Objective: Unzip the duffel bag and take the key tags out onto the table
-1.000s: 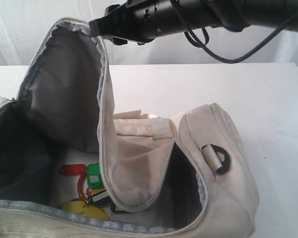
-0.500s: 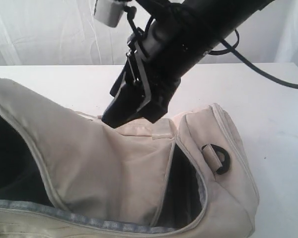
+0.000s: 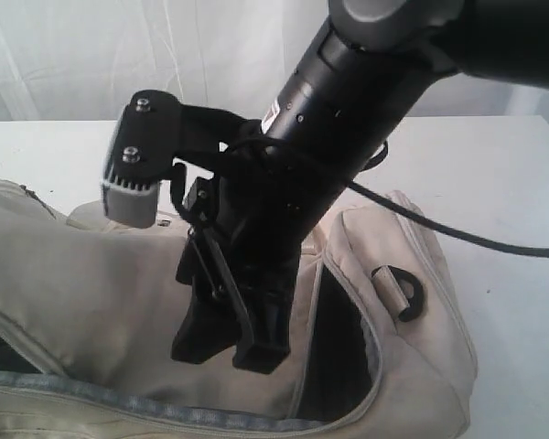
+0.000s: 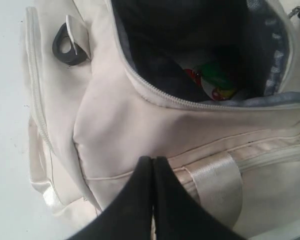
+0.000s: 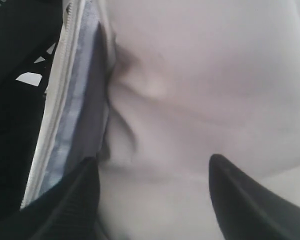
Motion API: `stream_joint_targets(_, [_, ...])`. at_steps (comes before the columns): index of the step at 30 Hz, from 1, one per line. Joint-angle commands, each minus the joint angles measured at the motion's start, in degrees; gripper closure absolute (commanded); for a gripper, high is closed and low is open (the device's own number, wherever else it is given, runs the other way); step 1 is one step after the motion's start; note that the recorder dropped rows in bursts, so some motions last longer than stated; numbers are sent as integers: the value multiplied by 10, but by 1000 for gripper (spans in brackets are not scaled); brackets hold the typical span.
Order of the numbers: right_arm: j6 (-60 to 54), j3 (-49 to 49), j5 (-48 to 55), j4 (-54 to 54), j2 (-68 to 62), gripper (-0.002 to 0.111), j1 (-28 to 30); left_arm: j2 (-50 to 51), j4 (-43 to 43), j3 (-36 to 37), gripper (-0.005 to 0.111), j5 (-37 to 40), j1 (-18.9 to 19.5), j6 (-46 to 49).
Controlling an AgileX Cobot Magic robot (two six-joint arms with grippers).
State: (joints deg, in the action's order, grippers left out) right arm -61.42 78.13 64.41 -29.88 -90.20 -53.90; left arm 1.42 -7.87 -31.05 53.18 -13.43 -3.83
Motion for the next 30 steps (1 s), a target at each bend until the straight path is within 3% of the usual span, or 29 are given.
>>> stream_joint_targets(1, [4, -9, -50, -2, 2, 49, -31, -4, -6, 3, 107, 3, 1, 2])
stream_joint_targets(7, [34, -9, -143, -2, -13, 49, -57, -4, -6, 3, 107, 3, 1, 2])
stream_joint_targets(13, [43, -9, -167, -4, -55, 46, -84, -4, -6, 3, 107, 3, 1, 2])
stream_joint_targets(21, [43, -9, -347, 0, -113, 46, -114, -4, -6, 3, 107, 3, 1, 2])
stream_joint_targets(30, [43, -9, -411, 2, -166, 86, -116, -4, -6, 3, 107, 3, 1, 2])
